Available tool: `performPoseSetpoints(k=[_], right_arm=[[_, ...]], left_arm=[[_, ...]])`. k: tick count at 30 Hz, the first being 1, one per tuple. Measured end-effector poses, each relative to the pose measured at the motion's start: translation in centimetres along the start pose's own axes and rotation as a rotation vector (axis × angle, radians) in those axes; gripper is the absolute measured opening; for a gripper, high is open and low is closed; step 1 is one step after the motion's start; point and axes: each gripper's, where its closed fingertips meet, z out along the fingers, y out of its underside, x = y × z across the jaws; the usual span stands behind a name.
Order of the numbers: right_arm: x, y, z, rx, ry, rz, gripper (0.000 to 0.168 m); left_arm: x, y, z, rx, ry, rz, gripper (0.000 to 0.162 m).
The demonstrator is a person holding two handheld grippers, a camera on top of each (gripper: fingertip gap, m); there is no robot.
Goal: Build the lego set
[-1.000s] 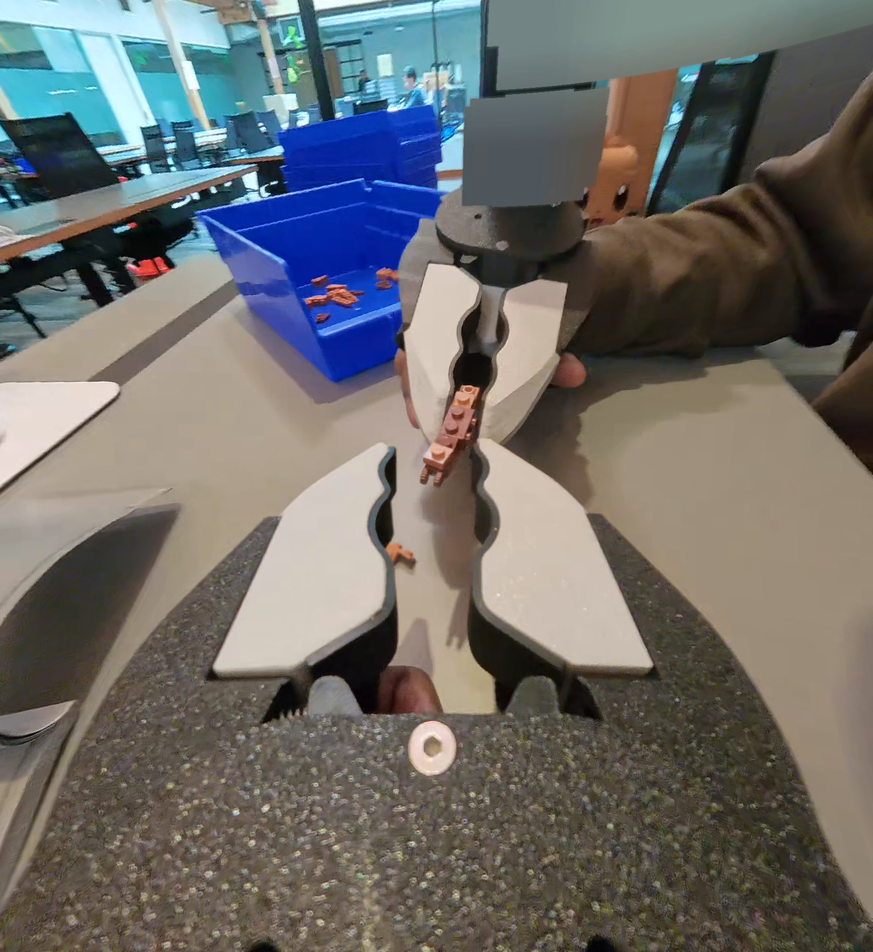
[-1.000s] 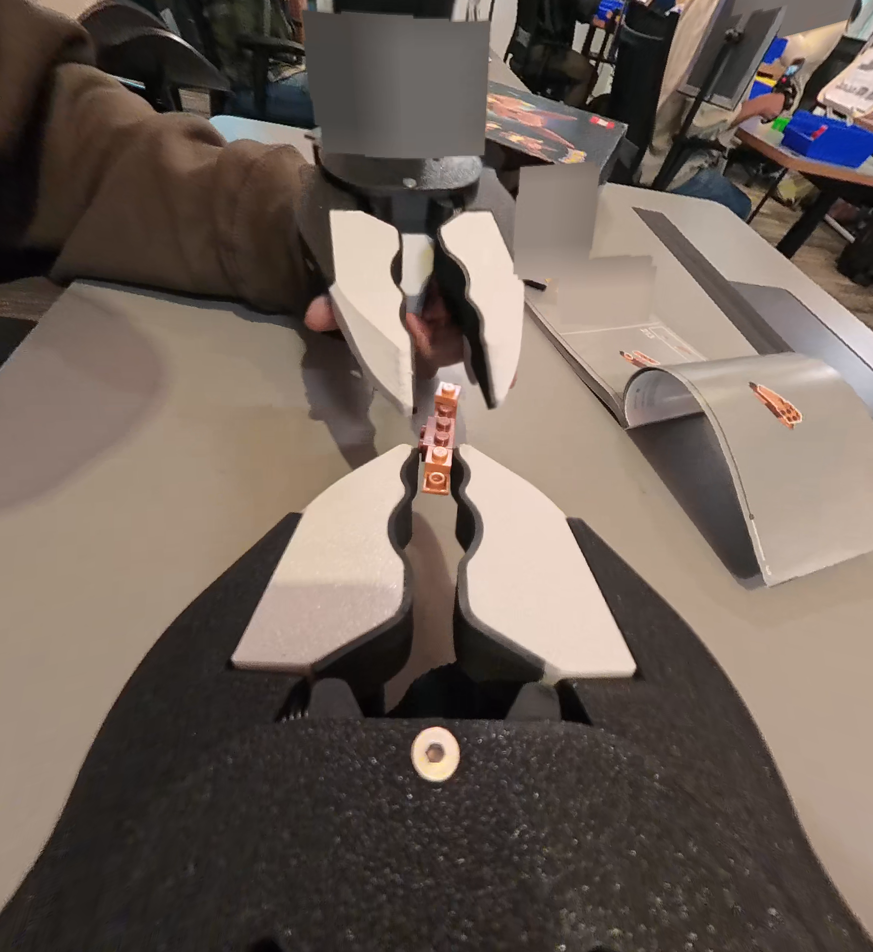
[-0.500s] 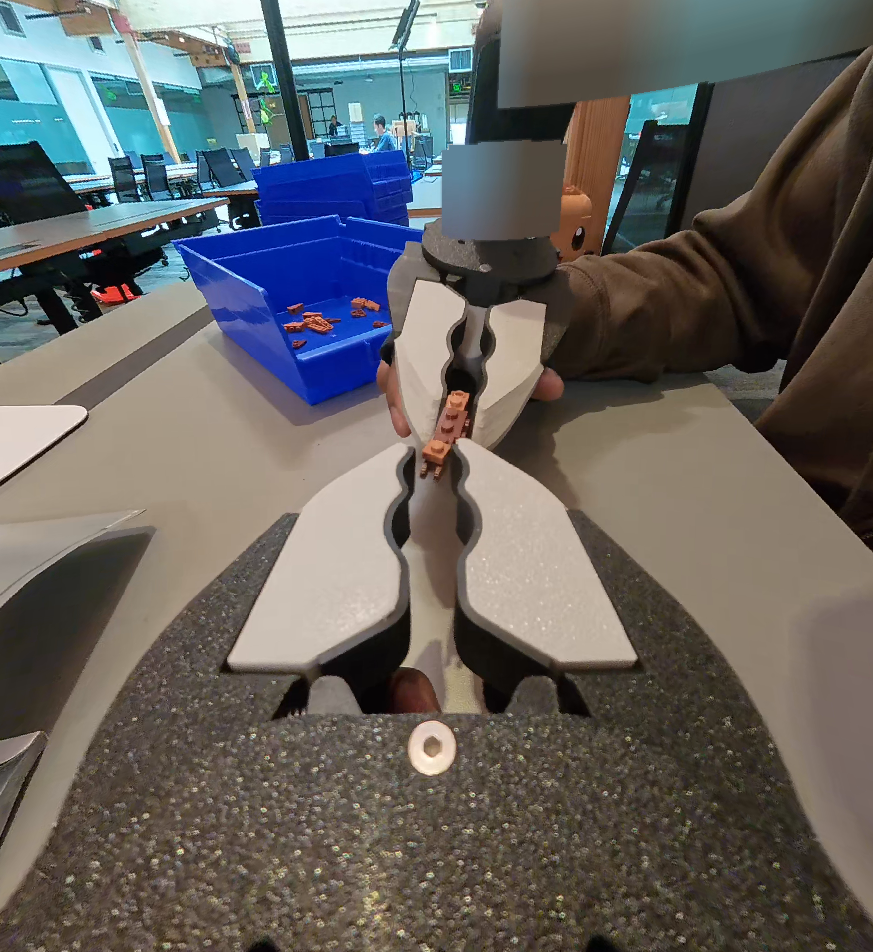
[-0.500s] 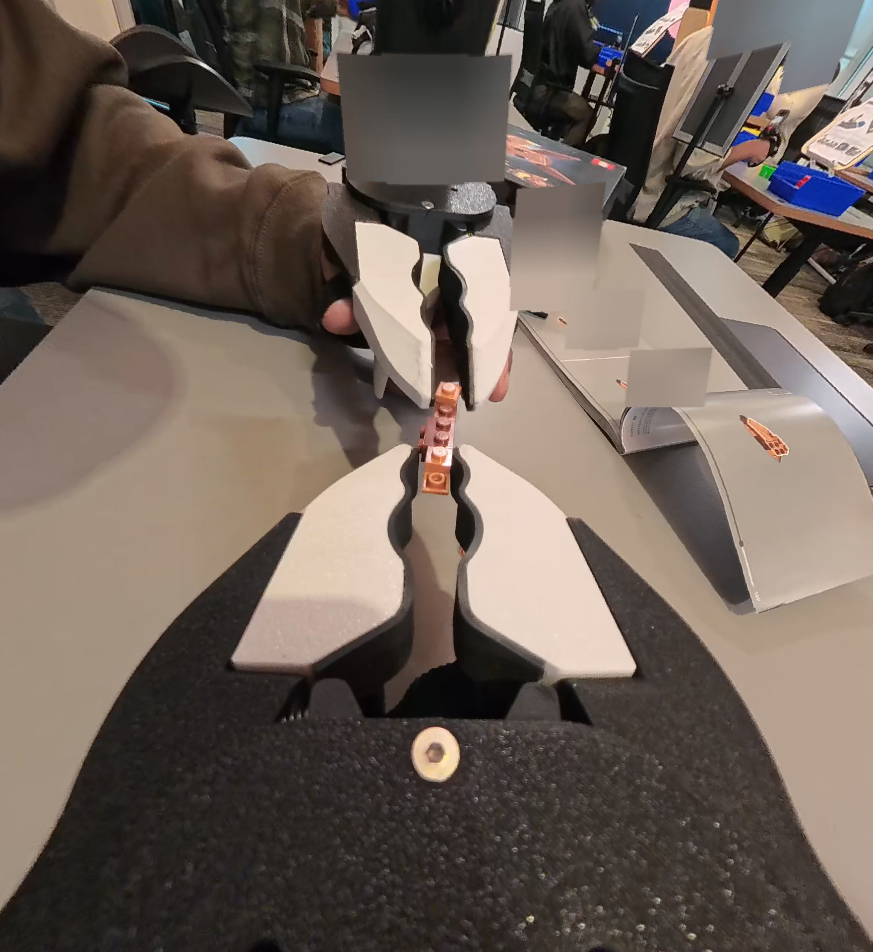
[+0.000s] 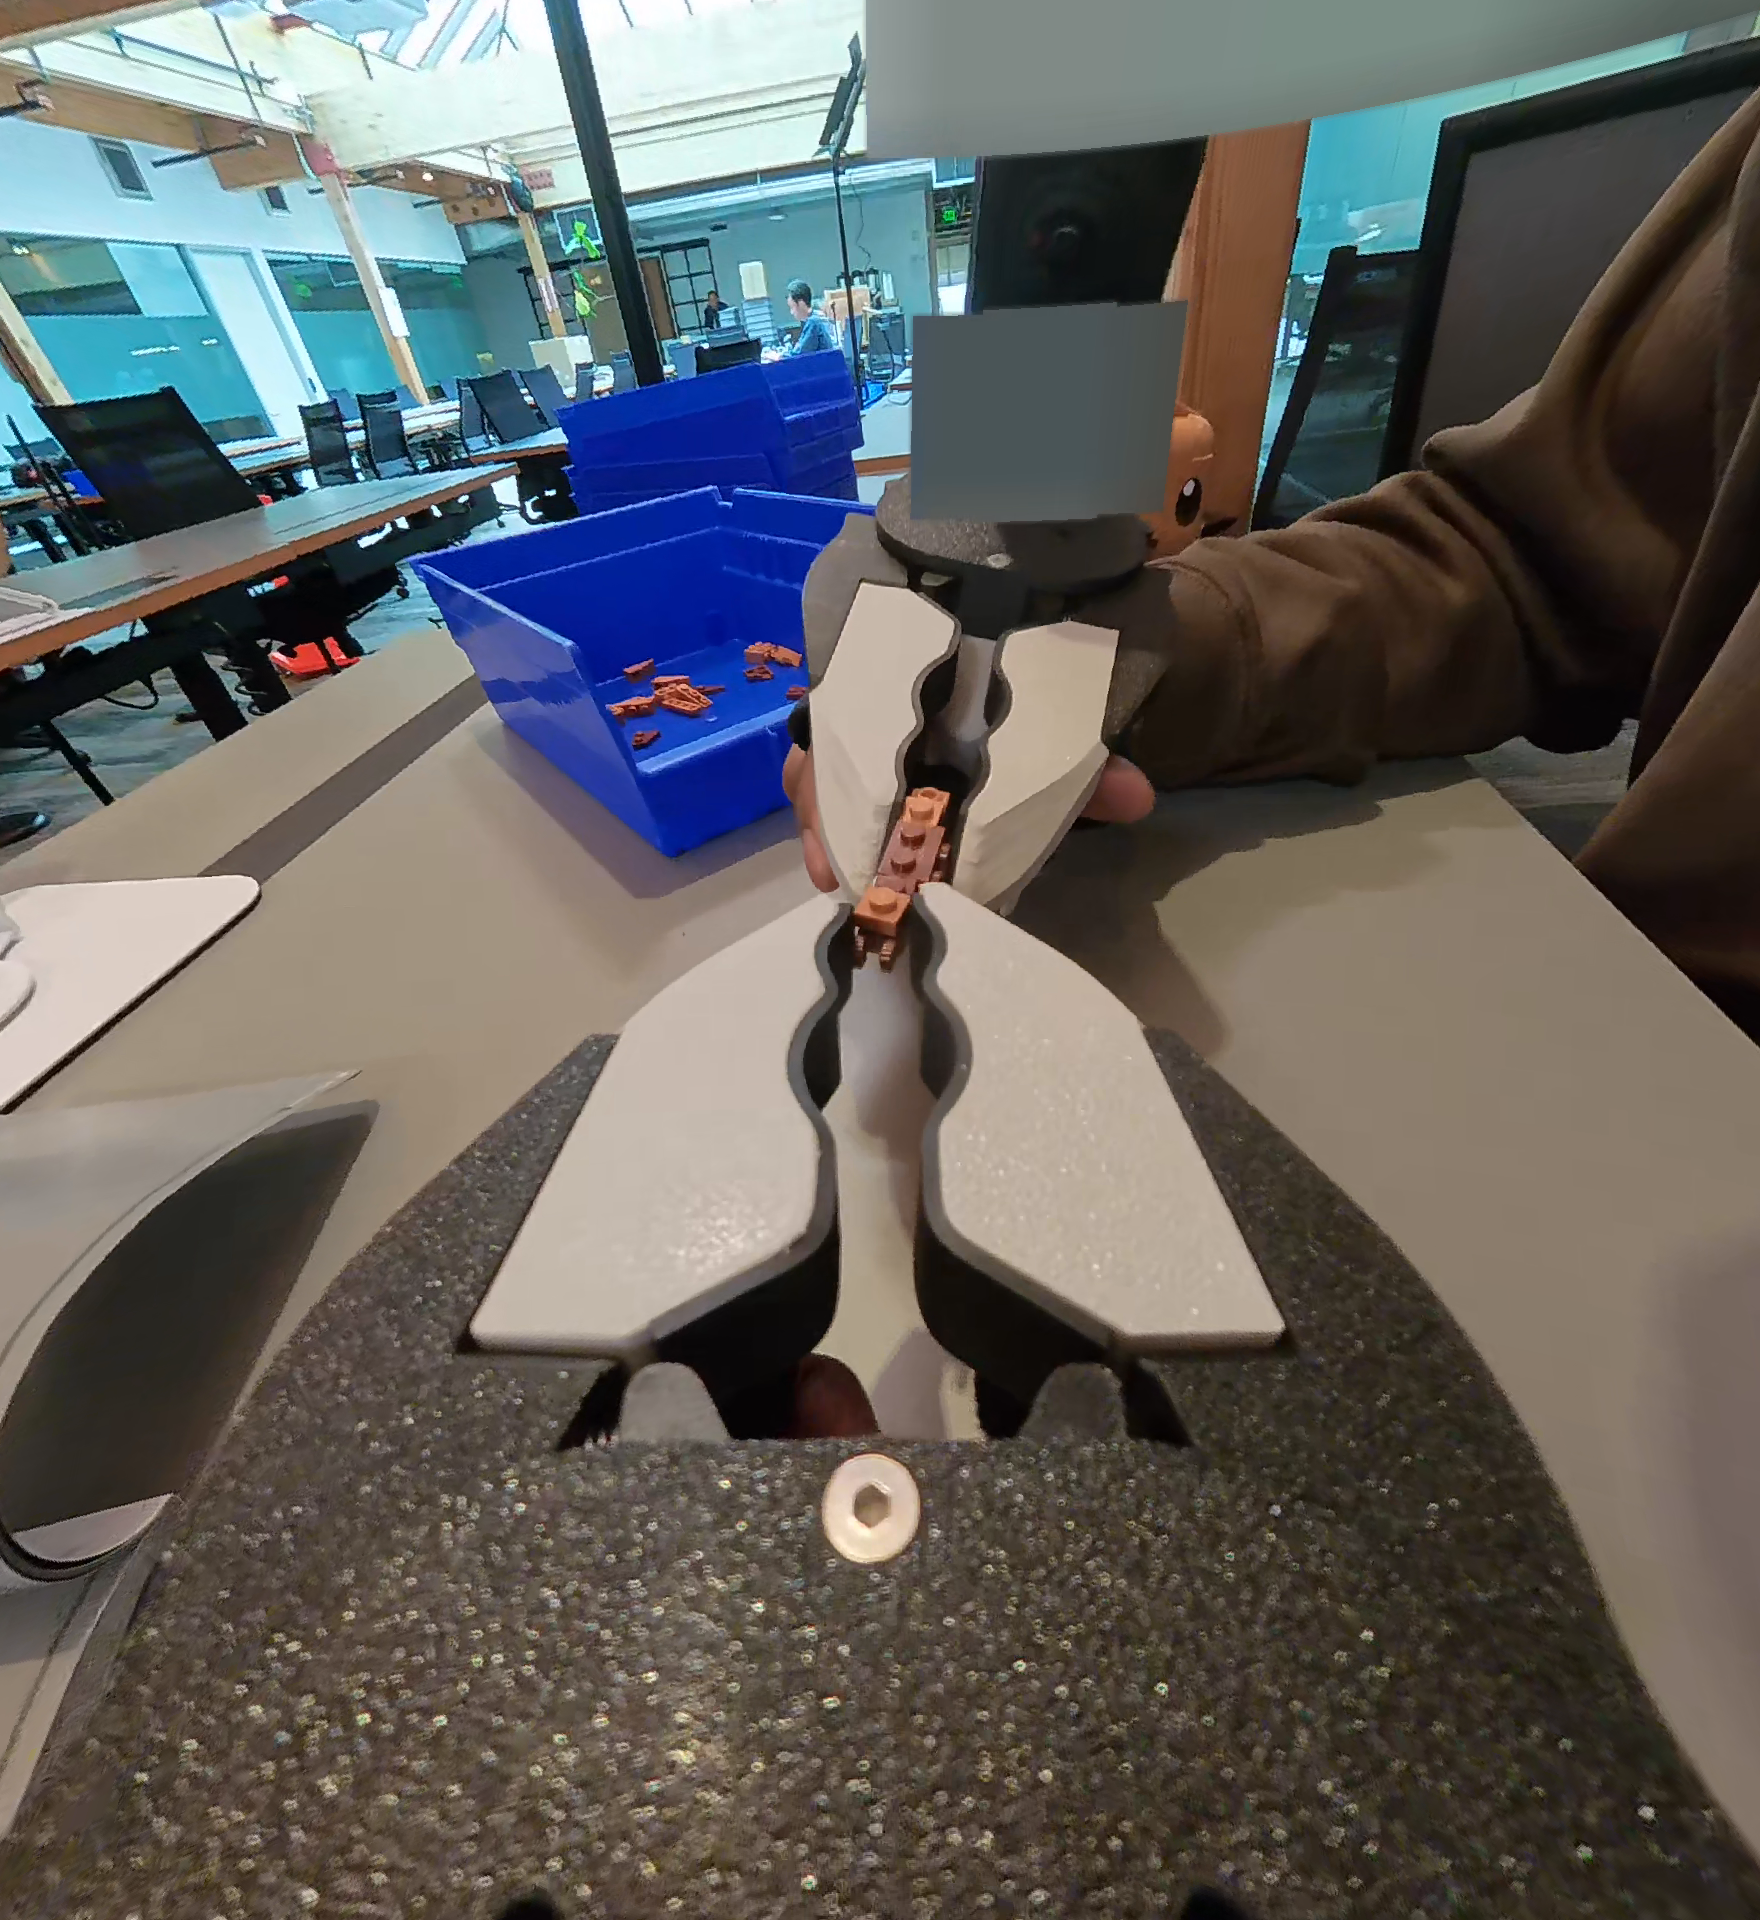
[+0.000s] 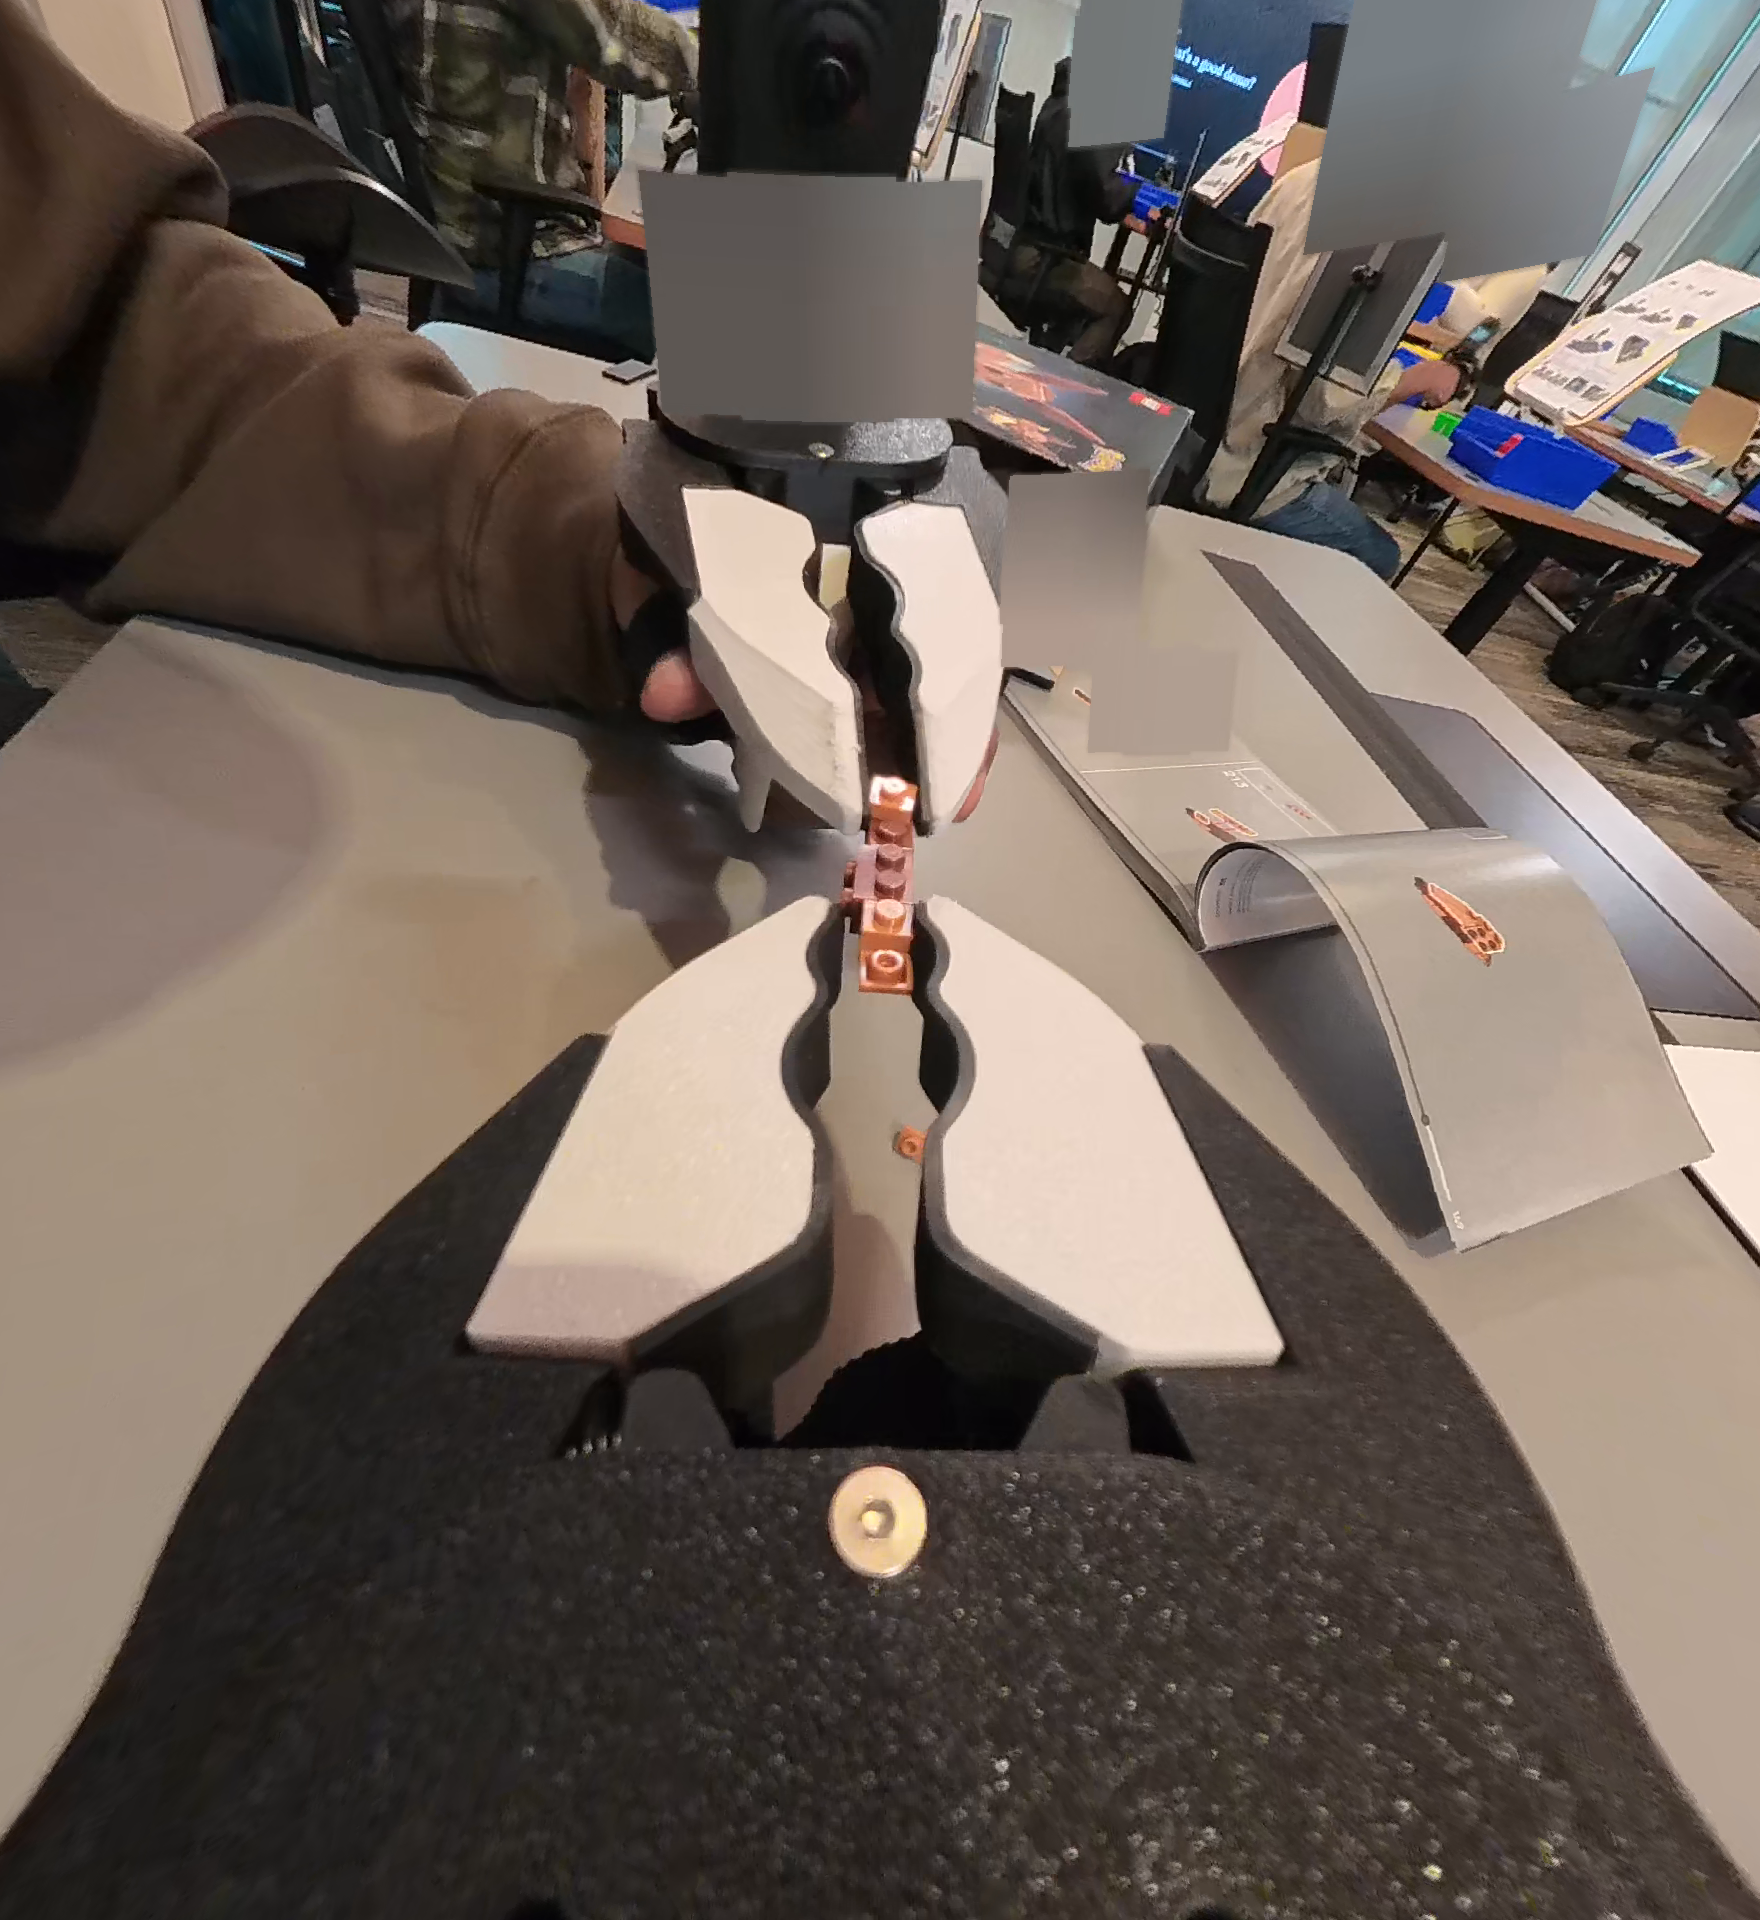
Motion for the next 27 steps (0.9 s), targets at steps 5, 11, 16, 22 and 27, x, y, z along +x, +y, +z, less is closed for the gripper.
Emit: performPoseSetpoints(k=[5, 11, 16, 22, 27], right_arm=[[0.0, -0.2, 0.0, 0.011, 0.010, -0.011, 0.011], [-0.5, -0.3, 0.0, 0.017, -0.013, -0.024, 0.011], [-0.9, -0.5, 0.0, 0.020, -0.030, -0.035, 0.011], [-1.0, -0.5, 0.2, 0.009, -0.025, -0.058, 0.011], [-0.7, -0.4, 0.2, 0.006, -0.005, -0.062, 0.011]], left_arm=[[-0.1, -0.2, 0.0, 0.017, -0.010, 0.004, 0.011], [0.8, -1.1, -0.8, 0.061, 0.077, -0.025, 0.014], [1.2, -0.7, -0.9, 0.031, 0.098, -0.002, 0.015], [1.2, -0.6, -0.8, 0.021, 0.089, 0.027, 0.010], [0.9, -0.6, -0.6, 0.002, 0.053, 0.065, 0.010]])
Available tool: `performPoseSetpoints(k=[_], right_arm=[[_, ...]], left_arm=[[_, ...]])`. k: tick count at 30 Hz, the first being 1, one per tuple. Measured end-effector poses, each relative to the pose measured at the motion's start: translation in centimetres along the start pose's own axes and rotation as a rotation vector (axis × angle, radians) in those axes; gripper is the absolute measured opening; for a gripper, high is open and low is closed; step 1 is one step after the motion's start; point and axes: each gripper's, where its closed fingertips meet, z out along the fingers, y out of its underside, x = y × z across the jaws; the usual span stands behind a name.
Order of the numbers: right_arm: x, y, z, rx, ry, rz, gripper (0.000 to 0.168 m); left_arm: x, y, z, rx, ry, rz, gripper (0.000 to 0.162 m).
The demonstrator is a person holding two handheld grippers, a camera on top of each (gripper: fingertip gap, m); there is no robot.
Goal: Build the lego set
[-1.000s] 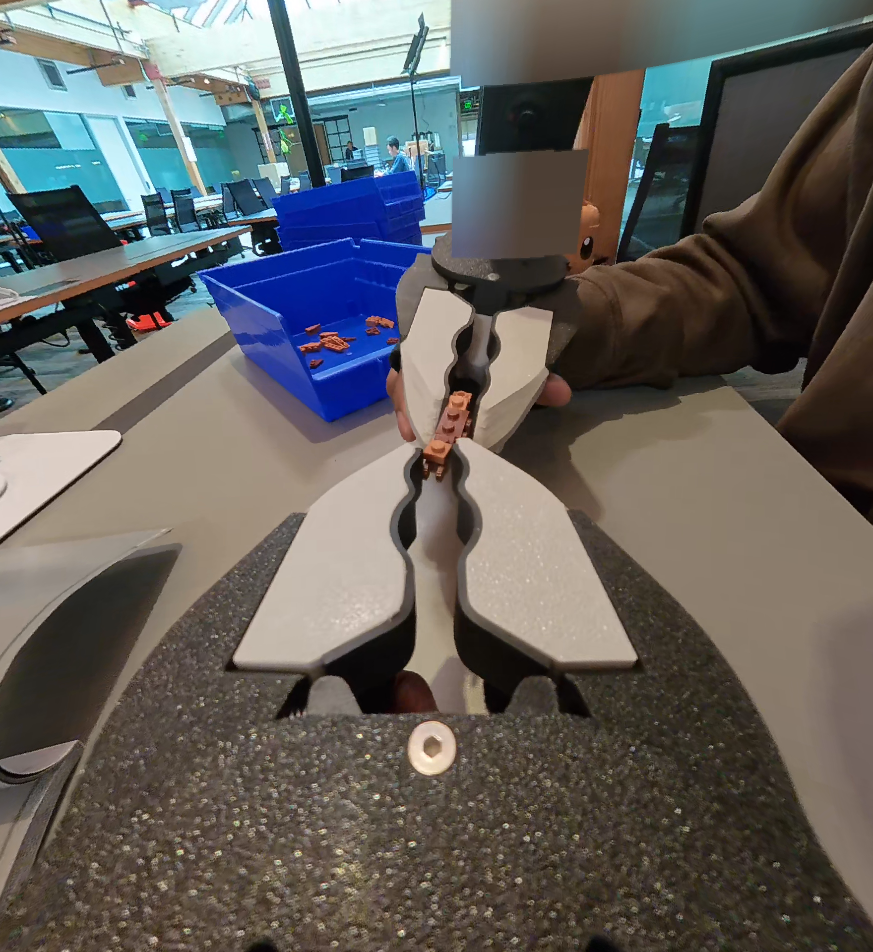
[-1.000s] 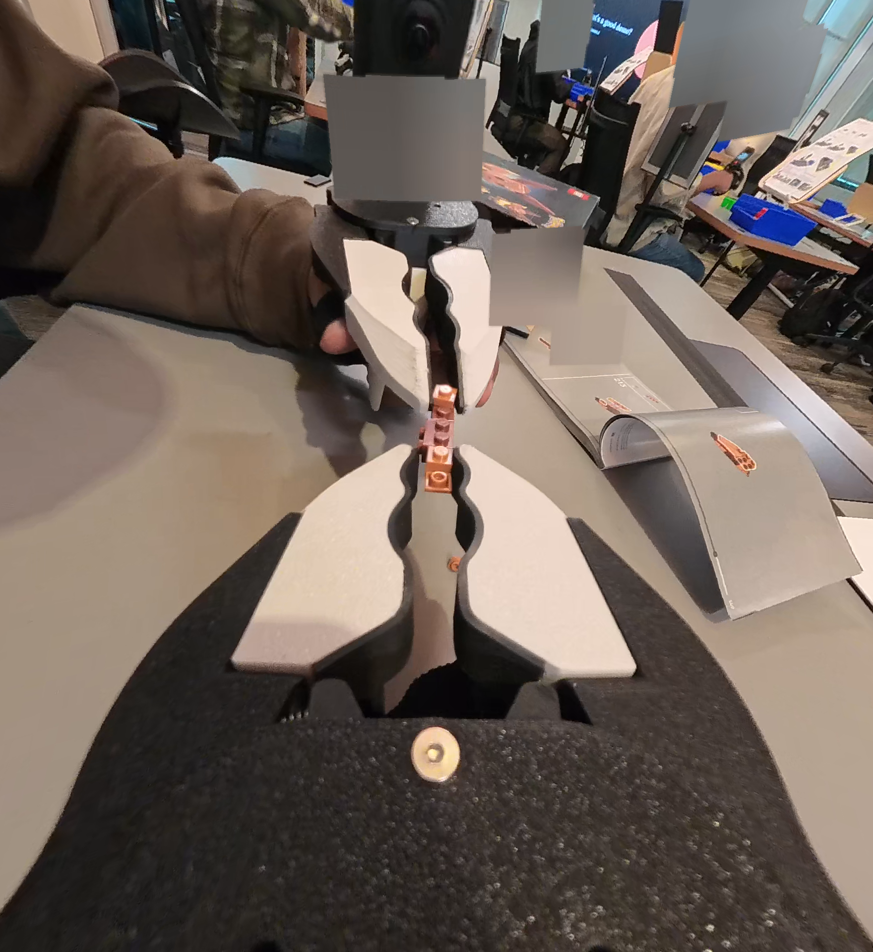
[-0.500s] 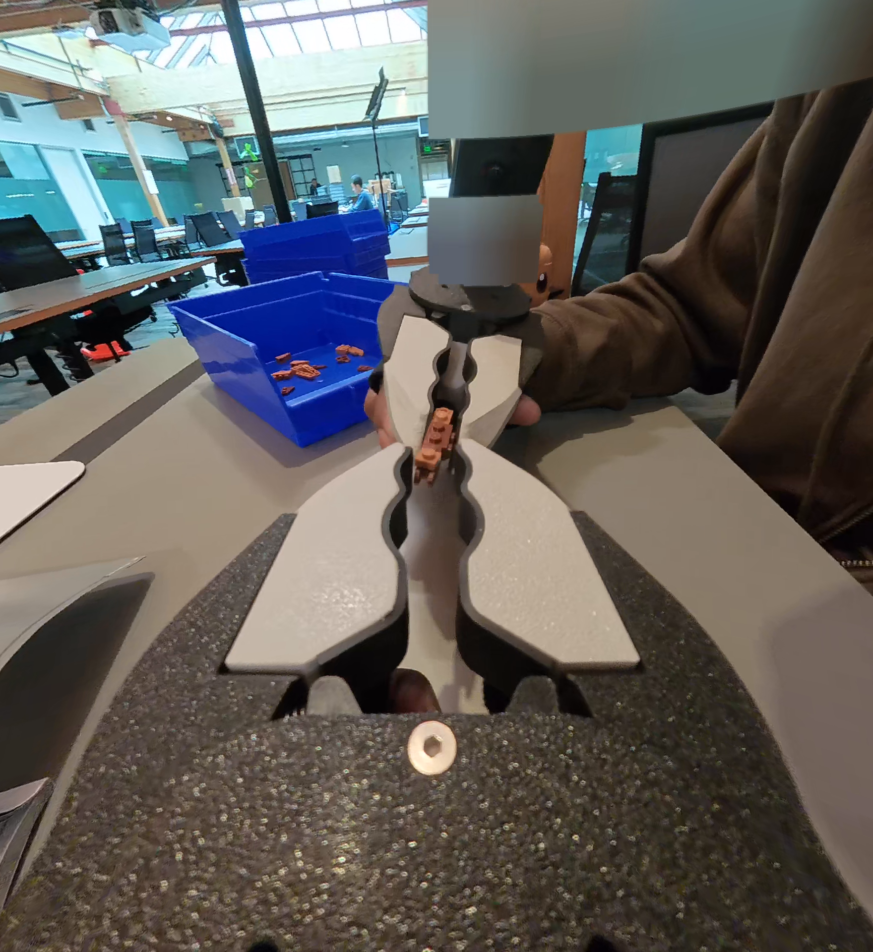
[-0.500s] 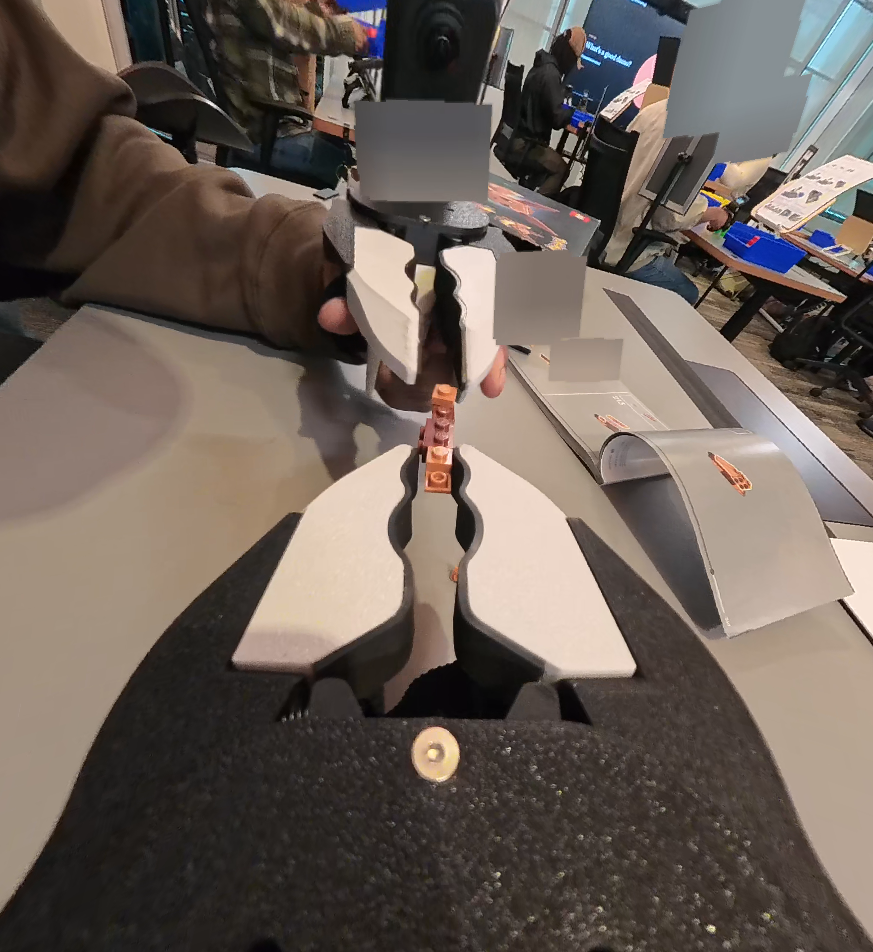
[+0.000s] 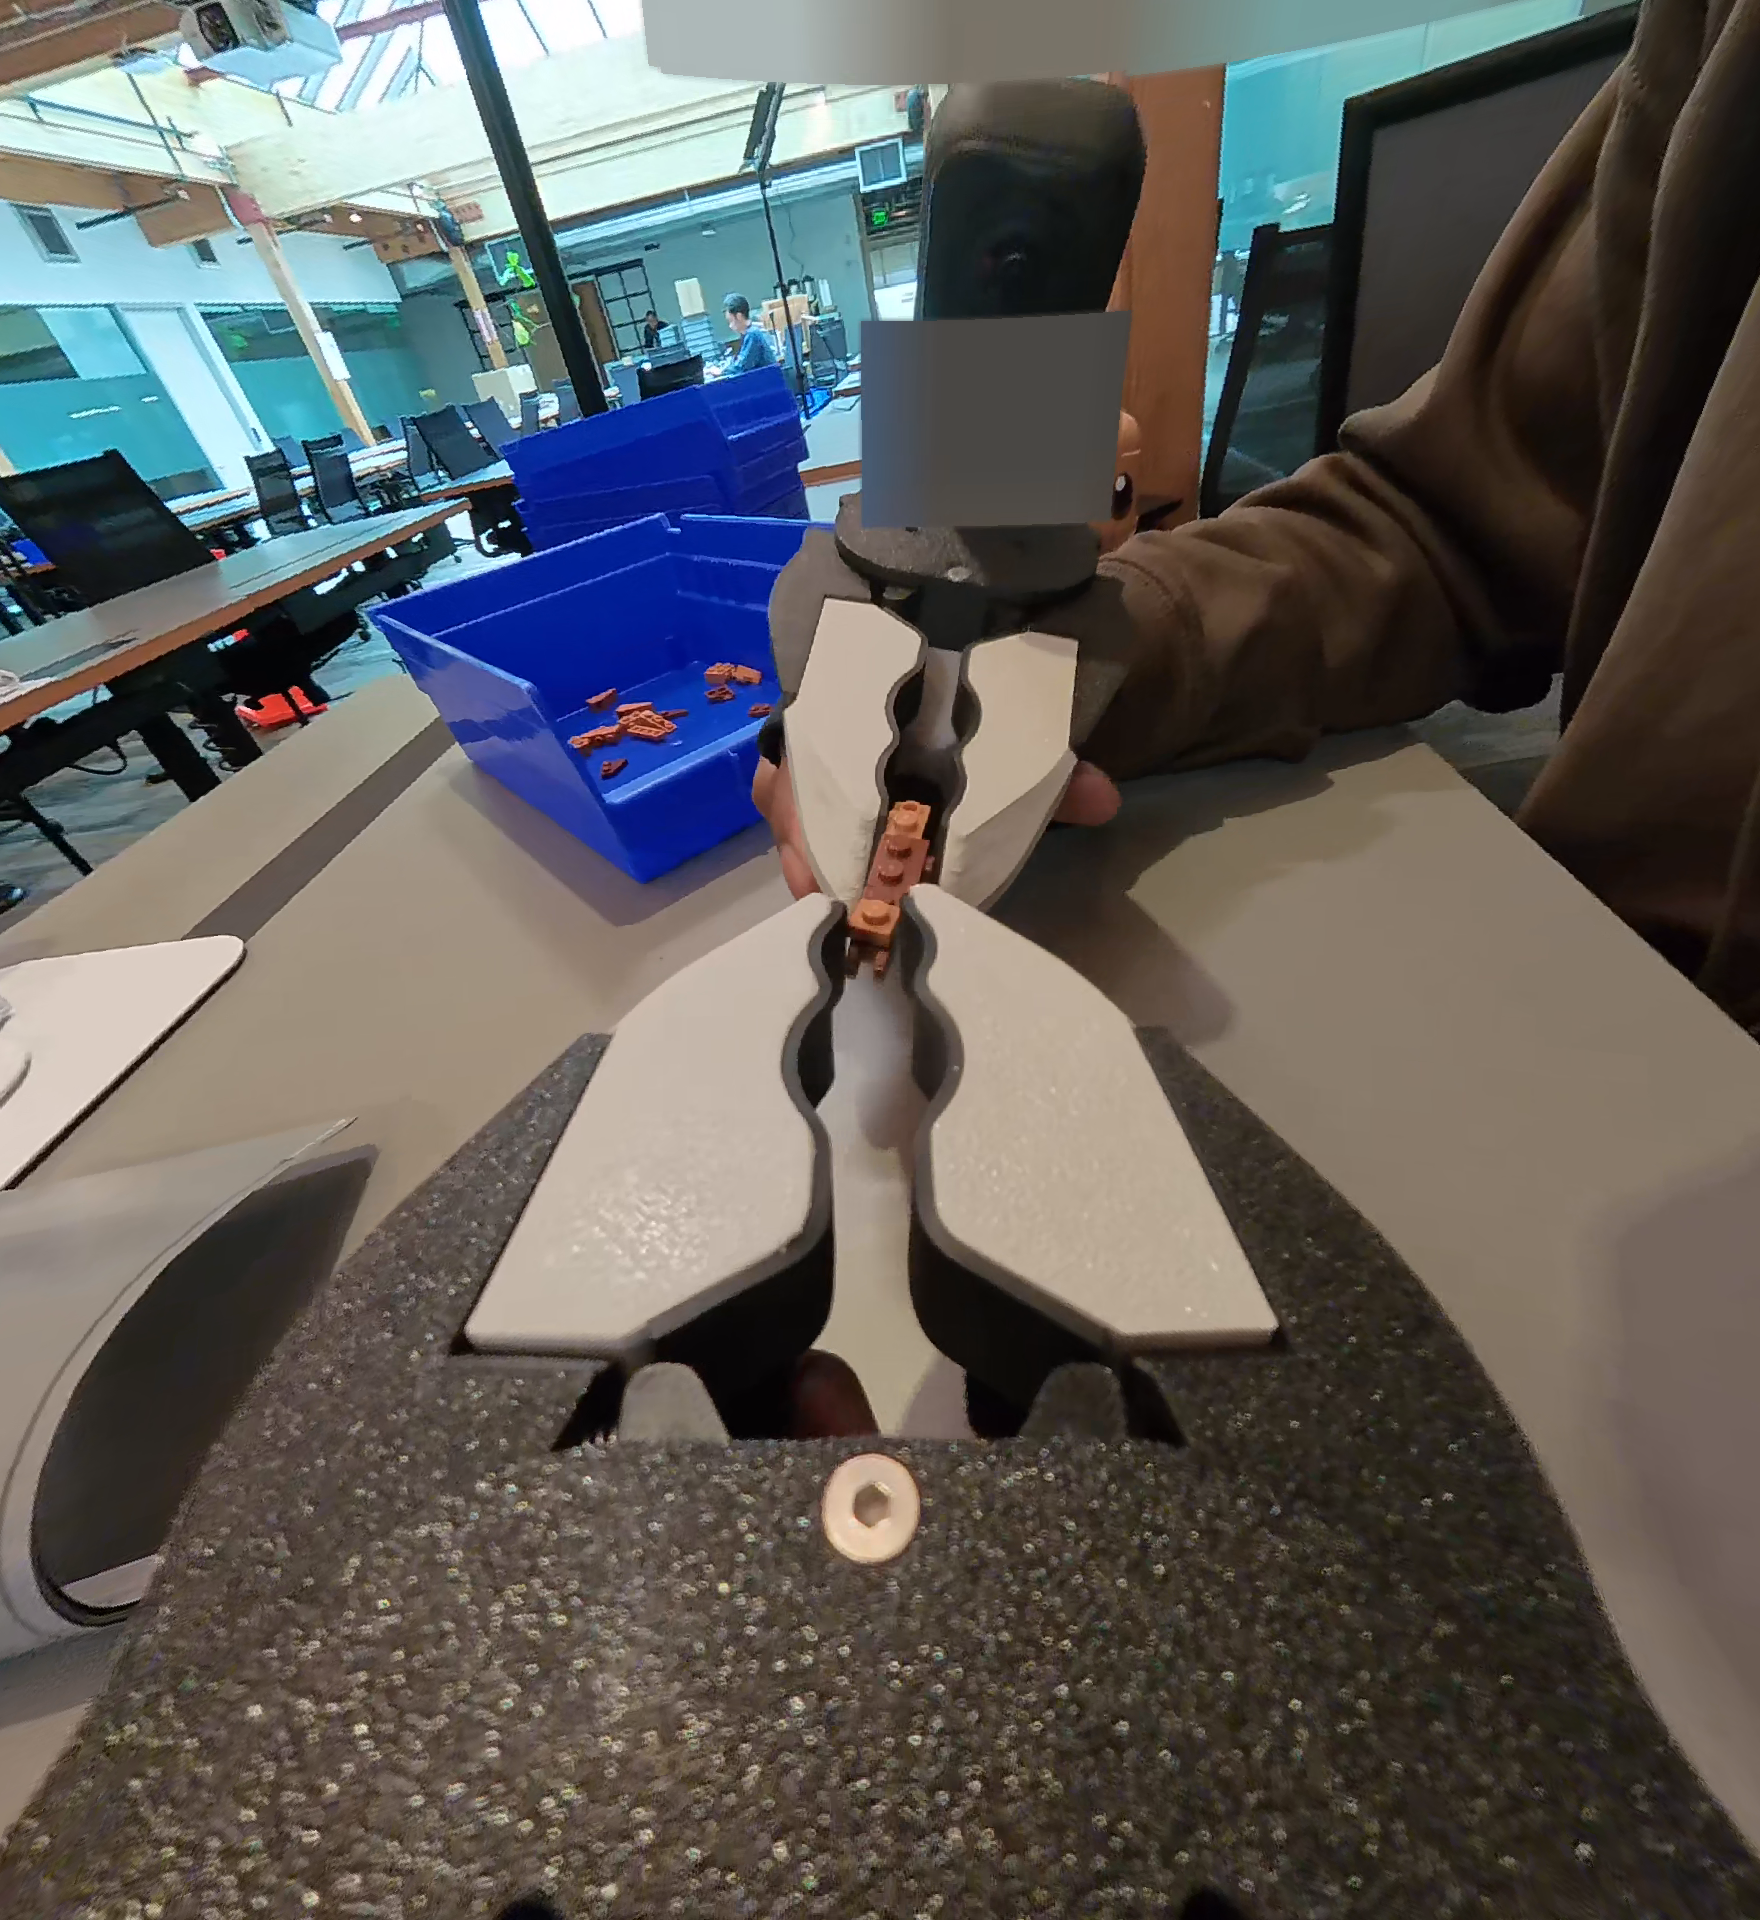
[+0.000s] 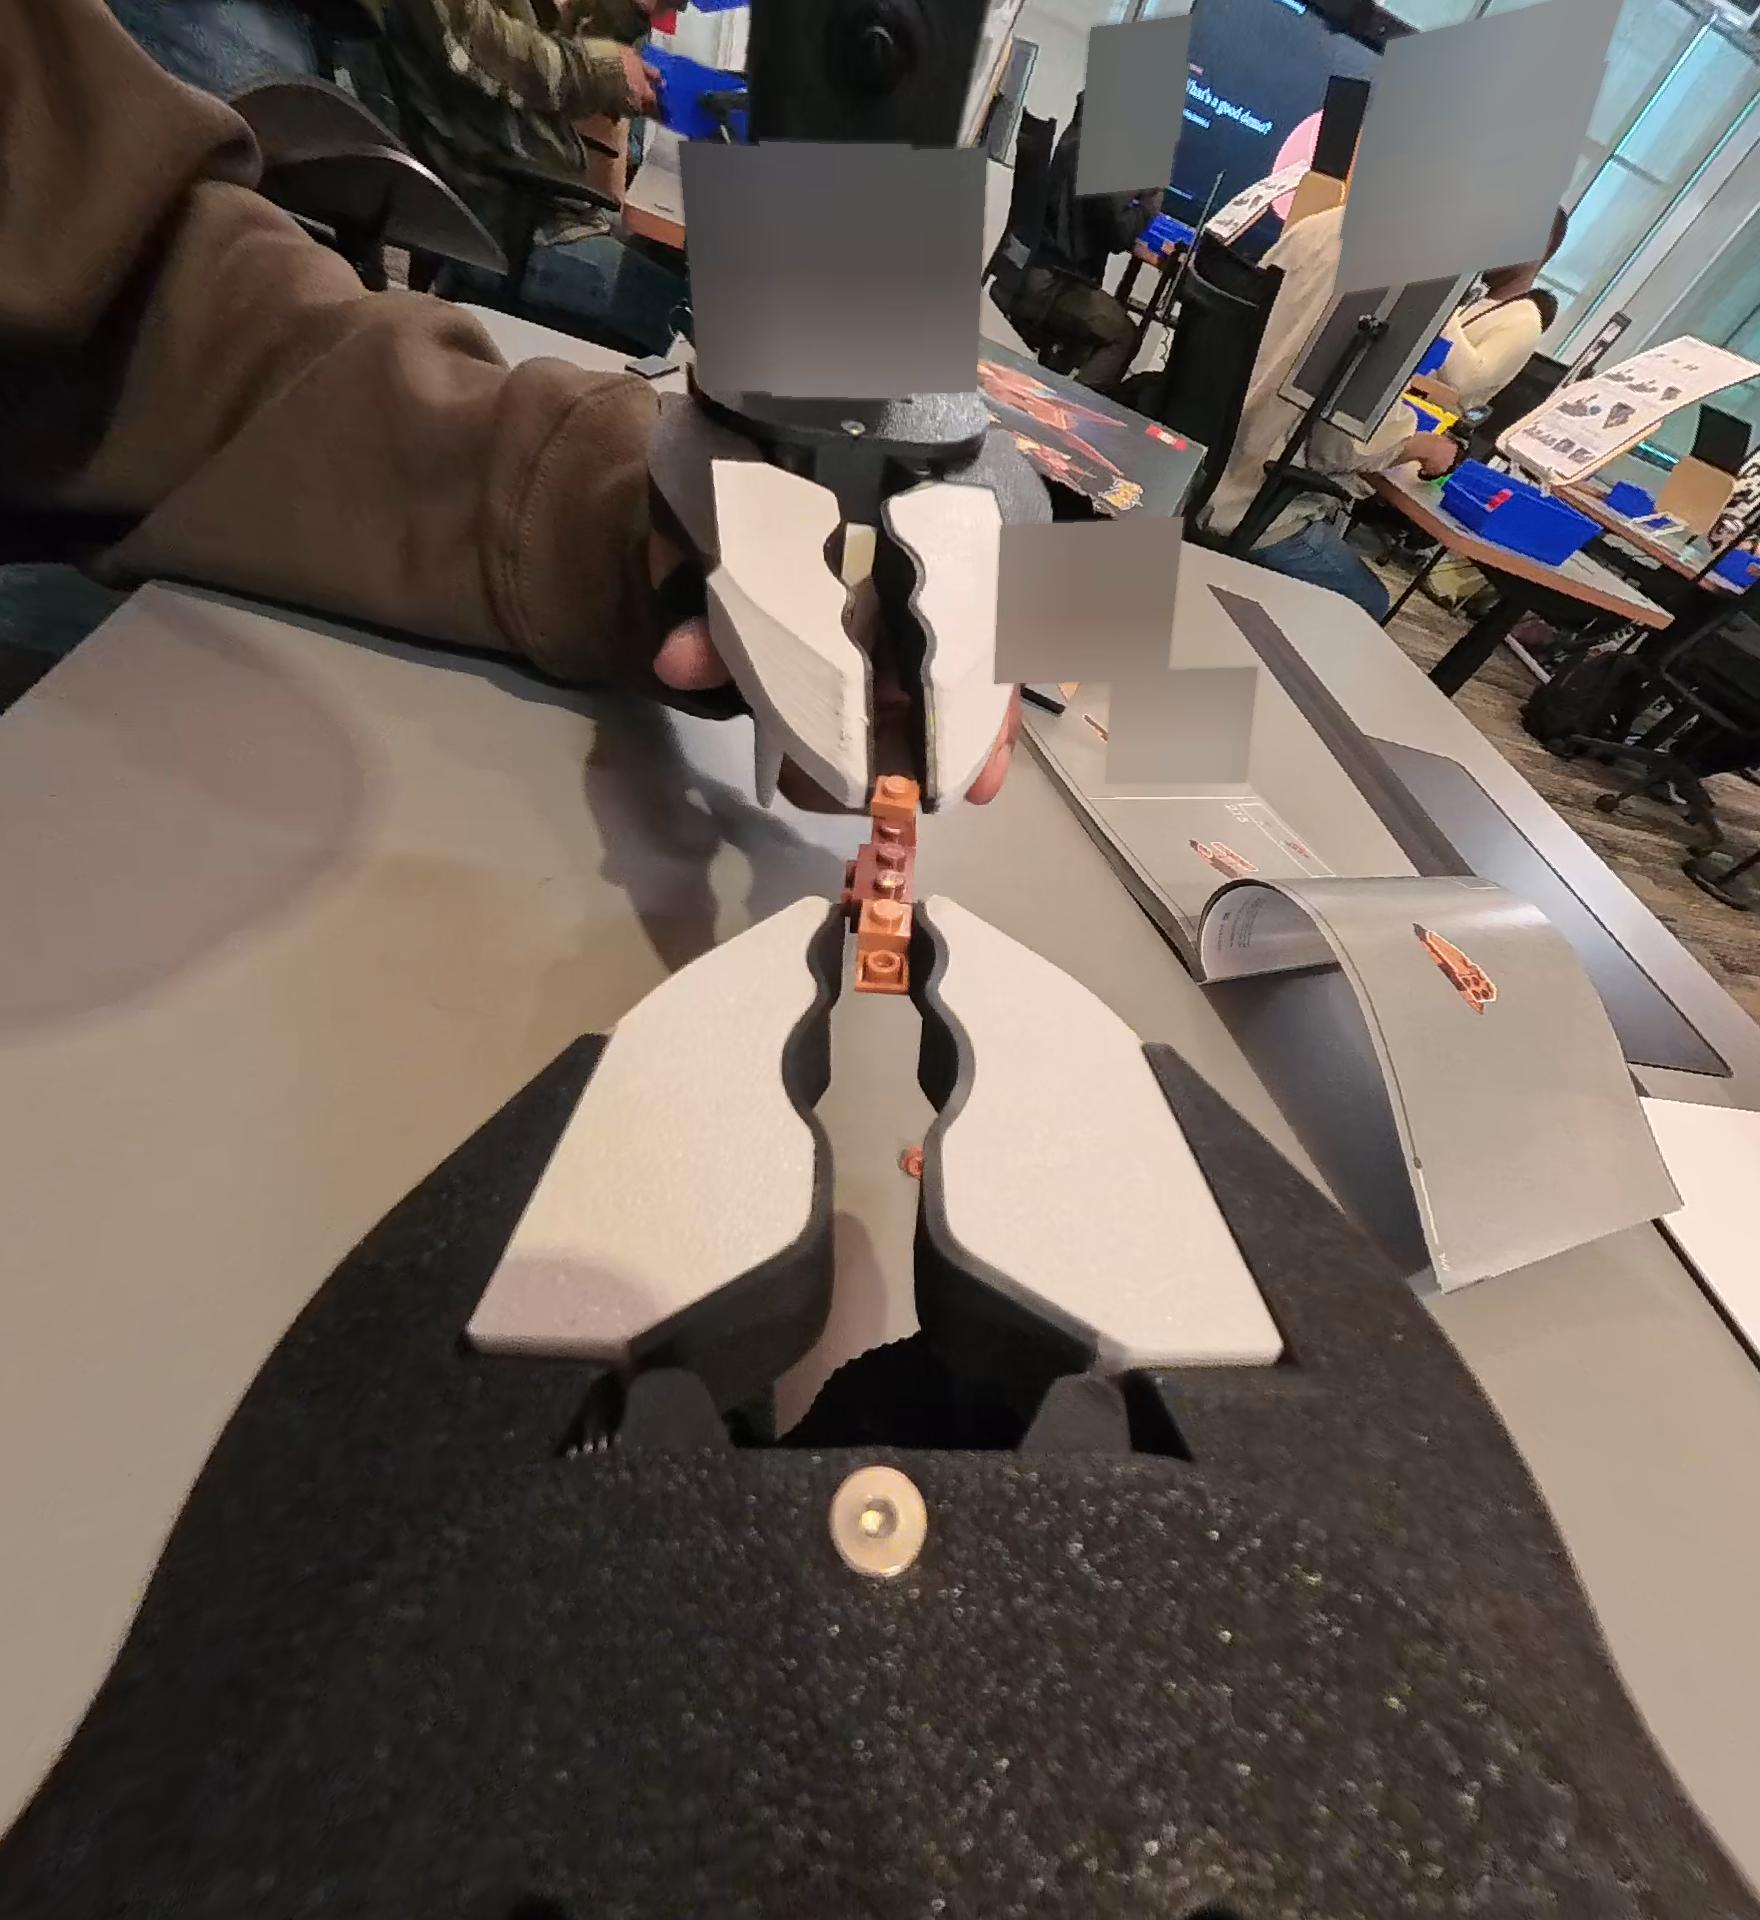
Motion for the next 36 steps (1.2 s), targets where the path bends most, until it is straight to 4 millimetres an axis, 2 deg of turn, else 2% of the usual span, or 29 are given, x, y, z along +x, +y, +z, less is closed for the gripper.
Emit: performPoseSetpoints(k=[15, 25, 30, 36], right_arm=[[1.1, -0.2, -0.2, 0.013, 0.078, -0.013, 0.011], [1.0, -0.2, -0.3, 0.020, 0.064, -0.003, 0.011], [0.9, -0.3, -0.3, 0.044, 0.040, 0.035, 0.011], [0.7, -0.6, -0.3, 0.067, 0.026, 0.056, 0.011]], left_arm=[[-1.3, -0.6, 0.3, -0.004, -0.138, 0.075, 0.009], [-1.1, -0.7, 0.3, 0.012, -0.132, 0.081, 0.012], [-1.0, -0.7, 0.3, 0.041, -0.085, -0.007, 0.028], [-0.6, 0.5, 0.8, 0.016, -0.032, -0.090, 0.027]])
